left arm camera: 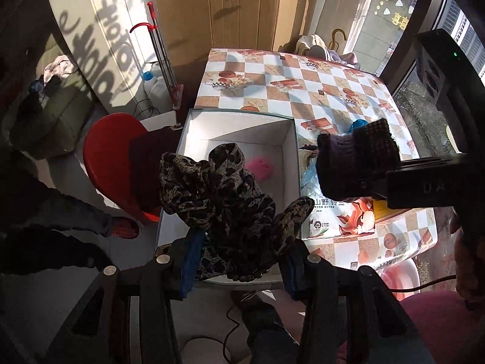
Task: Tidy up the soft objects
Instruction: 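Carry the leopard scrunchie and knitted hat with both tools over the white box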
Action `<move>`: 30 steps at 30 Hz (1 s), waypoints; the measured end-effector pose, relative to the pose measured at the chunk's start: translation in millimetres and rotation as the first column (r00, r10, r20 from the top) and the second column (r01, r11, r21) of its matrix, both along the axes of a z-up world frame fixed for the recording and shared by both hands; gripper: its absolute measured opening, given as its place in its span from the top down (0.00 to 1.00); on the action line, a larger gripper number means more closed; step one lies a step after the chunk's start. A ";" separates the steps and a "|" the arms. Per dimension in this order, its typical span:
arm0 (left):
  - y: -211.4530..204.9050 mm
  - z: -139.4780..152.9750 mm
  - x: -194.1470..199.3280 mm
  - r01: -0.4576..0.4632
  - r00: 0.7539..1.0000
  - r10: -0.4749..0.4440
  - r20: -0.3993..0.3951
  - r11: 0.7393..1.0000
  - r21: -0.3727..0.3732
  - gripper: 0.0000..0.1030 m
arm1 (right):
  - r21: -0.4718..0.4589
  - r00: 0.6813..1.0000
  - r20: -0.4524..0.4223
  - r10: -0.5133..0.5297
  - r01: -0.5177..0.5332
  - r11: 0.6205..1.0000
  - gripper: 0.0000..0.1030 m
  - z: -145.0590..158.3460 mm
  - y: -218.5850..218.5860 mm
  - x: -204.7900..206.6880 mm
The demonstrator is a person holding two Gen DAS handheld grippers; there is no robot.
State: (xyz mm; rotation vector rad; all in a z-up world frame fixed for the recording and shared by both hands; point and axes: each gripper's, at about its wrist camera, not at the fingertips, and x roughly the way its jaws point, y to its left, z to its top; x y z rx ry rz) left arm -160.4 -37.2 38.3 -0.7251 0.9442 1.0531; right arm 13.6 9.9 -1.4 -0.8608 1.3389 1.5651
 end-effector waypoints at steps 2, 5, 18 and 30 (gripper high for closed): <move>-2.9 -1.2 -14.4 -0.058 0.998 0.058 -0.001 0.998 0.004 0.52 | -0.003 0.998 0.017 0.066 -0.066 0.998 0.57 -2.0 8.4 -18.2; -7.3 -2.7 -29.1 -0.123 0.992 0.123 0.010 0.992 -0.001 0.52 | 0.005 0.989 0.041 0.142 -0.143 0.990 0.57 -0.7 19.7 -39.4; -24.8 0.1 -60.7 -0.284 0.958 0.286 -0.032 0.958 0.040 0.52 | -0.035 0.934 0.077 0.350 -0.349 0.937 0.57 -17.5 40.2 -100.9; -28.4 1.1 -75.5 -0.332 0.942 0.333 -0.038 0.942 0.046 0.52 | -0.052 0.910 0.070 0.410 -0.407 0.912 0.57 -25.8 42.8 -125.2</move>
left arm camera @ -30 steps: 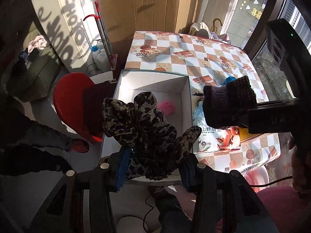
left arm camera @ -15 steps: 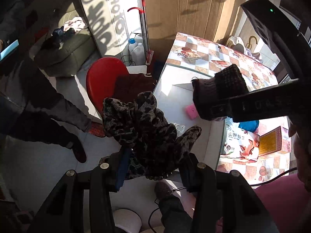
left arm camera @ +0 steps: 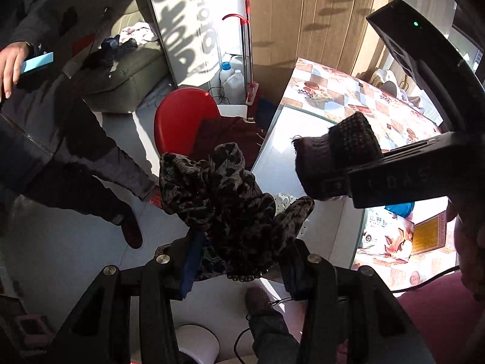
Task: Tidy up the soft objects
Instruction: 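Carry the leopard scrunchie and knitted hat with both tools over the white box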
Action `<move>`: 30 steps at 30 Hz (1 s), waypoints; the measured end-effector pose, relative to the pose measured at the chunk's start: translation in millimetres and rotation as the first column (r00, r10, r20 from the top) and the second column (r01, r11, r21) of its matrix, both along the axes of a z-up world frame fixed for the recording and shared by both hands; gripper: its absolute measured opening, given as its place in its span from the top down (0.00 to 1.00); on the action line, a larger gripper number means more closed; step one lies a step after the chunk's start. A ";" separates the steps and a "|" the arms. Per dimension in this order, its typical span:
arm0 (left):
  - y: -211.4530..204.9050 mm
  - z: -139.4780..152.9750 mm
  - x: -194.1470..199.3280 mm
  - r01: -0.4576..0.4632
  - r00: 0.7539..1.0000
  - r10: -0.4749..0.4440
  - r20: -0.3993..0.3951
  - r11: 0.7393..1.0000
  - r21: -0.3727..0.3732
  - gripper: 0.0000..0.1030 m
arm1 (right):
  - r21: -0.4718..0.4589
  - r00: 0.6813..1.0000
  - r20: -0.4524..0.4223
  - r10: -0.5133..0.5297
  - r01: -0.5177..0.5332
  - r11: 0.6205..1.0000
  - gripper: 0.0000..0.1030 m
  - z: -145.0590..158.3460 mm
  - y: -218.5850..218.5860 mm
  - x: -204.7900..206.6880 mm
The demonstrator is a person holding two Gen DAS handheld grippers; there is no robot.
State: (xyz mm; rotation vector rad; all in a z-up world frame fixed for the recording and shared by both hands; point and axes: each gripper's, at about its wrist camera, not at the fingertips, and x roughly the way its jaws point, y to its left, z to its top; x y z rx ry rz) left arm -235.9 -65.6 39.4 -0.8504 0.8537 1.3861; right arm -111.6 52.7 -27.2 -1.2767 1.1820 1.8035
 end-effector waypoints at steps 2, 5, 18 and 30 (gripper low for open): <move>0.1 -0.2 -0.8 0.002 1.000 -0.002 -0.002 1.000 -0.001 0.52 | -0.002 1.000 -0.002 -0.008 0.008 1.000 0.57 -0.5 0.7 -0.5; 0.7 0.1 -1.4 0.007 1.000 -0.007 -0.004 1.000 0.001 0.52 | -0.008 1.000 -0.002 -0.016 0.016 1.000 0.57 -1.6 0.2 0.1; 2.6 2.0 1.8 0.020 1.000 -0.020 -0.022 1.000 0.011 0.52 | -0.010 1.000 -0.009 -0.028 0.028 1.000 0.57 -2.0 2.3 1.6; 1.7 1.6 -0.5 0.016 1.000 -0.016 -0.025 1.000 0.014 0.52 | -0.003 1.000 -0.018 -0.023 0.023 1.000 0.57 -0.5 0.4 0.7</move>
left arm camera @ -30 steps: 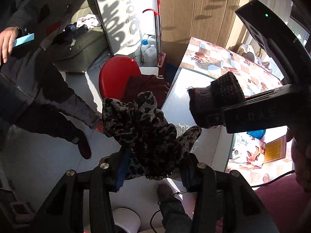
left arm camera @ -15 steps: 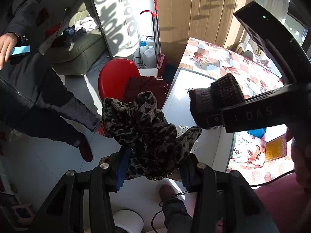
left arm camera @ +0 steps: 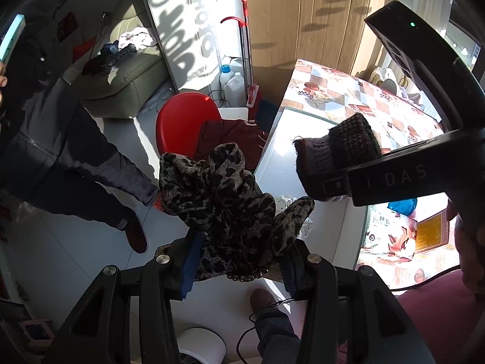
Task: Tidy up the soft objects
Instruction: 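Carry the leopard scrunchie and knitted hat with both tools over the white box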
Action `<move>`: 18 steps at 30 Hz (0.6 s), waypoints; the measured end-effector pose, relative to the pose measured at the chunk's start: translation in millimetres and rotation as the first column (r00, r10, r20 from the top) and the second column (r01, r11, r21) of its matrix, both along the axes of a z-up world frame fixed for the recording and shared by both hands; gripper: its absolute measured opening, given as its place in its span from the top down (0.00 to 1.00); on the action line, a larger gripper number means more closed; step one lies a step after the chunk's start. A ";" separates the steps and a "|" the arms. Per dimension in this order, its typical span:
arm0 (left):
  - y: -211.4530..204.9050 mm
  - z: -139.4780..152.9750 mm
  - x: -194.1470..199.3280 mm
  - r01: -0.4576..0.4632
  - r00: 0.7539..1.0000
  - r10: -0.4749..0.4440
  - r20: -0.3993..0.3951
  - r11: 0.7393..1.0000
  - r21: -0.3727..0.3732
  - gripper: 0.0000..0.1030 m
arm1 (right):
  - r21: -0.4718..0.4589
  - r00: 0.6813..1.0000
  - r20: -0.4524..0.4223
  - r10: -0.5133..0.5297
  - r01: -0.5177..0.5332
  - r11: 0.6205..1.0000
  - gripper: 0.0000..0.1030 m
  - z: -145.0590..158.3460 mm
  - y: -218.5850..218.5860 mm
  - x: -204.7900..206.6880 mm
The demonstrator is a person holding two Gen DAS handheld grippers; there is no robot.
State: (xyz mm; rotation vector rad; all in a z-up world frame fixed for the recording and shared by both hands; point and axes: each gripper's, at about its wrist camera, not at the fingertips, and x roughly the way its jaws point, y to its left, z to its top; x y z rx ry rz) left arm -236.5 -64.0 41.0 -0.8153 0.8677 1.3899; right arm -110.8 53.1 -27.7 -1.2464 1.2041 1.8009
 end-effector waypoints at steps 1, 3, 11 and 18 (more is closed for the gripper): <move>-0.2 0.0 0.2 0.000 1.000 0.000 0.000 1.000 0.000 0.52 | 0.001 1.000 -0.001 -0.001 0.001 1.000 0.57 0.4 -0.3 0.2; -0.5 0.0 0.7 -0.001 1.000 0.001 0.000 1.000 0.000 0.52 | 0.003 1.000 -0.003 -0.005 0.005 1.000 0.57 0.8 -0.4 1.2; 0.5 0.1 3.1 0.018 1.000 -0.018 -0.007 1.000 0.000 0.52 | 0.001 1.000 -0.007 -0.021 0.021 1.000 0.57 1.1 0.0 4.7; 0.9 0.1 3.2 0.017 1.000 -0.017 -0.006 1.000 -0.001 0.52 | 0.001 1.000 -0.006 -0.021 0.021 1.000 0.57 0.8 0.5 4.7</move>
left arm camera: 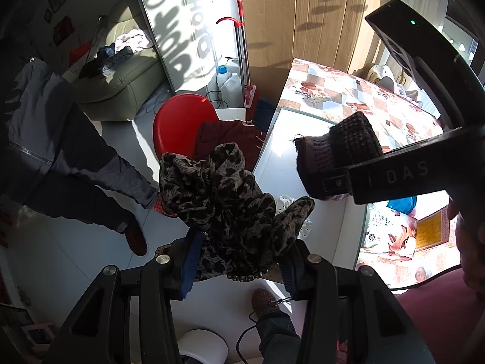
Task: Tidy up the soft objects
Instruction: 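Carry the leopard scrunchie and knitted hat with both tools over the white box, then open both tools to drop the scrunchie and hat into the box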
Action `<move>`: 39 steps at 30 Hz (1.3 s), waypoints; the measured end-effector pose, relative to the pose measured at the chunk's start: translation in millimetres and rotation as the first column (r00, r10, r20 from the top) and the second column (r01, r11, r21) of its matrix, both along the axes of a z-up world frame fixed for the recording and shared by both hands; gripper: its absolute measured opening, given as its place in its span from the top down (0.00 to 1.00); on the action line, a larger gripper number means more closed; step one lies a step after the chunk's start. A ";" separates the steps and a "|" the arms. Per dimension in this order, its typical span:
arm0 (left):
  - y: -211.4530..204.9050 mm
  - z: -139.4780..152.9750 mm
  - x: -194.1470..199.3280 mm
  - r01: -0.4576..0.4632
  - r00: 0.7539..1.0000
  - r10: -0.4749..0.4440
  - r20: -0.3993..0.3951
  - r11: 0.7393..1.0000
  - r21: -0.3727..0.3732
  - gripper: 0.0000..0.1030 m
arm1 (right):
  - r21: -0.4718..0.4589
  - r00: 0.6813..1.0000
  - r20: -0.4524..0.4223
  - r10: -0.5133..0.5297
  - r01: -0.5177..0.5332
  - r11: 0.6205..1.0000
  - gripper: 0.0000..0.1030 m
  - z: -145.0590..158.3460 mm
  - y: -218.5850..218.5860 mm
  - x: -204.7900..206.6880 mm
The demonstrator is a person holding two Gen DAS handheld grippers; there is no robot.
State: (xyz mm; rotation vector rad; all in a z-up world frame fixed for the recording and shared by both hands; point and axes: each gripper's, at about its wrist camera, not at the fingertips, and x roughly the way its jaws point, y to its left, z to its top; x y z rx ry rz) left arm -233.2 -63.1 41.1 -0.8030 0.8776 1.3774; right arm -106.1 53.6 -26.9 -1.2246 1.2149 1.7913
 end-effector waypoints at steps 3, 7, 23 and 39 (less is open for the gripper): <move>-0.1 0.1 0.1 0.001 1.000 -0.001 -0.002 1.000 0.000 0.52 | -0.001 1.000 0.001 0.000 0.000 1.000 0.57 -0.2 0.5 -0.2; -0.1 -0.2 0.2 -0.001 1.000 0.001 0.000 1.000 0.000 0.52 | -0.005 1.000 0.005 0.003 -0.003 1.000 0.57 -0.9 1.7 -1.5; 6.9 -5.9 3.0 0.017 1.000 -0.016 0.014 0.999 -0.027 0.52 | -0.019 1.000 0.019 -0.015 0.016 1.000 0.57 -6.9 6.2 -0.5; 33.5 -41.0 -10.1 0.024 0.996 -0.012 0.090 0.989 -0.143 0.51 | -0.042 0.991 0.075 -0.115 0.118 0.992 0.57 -20.5 11.7 29.8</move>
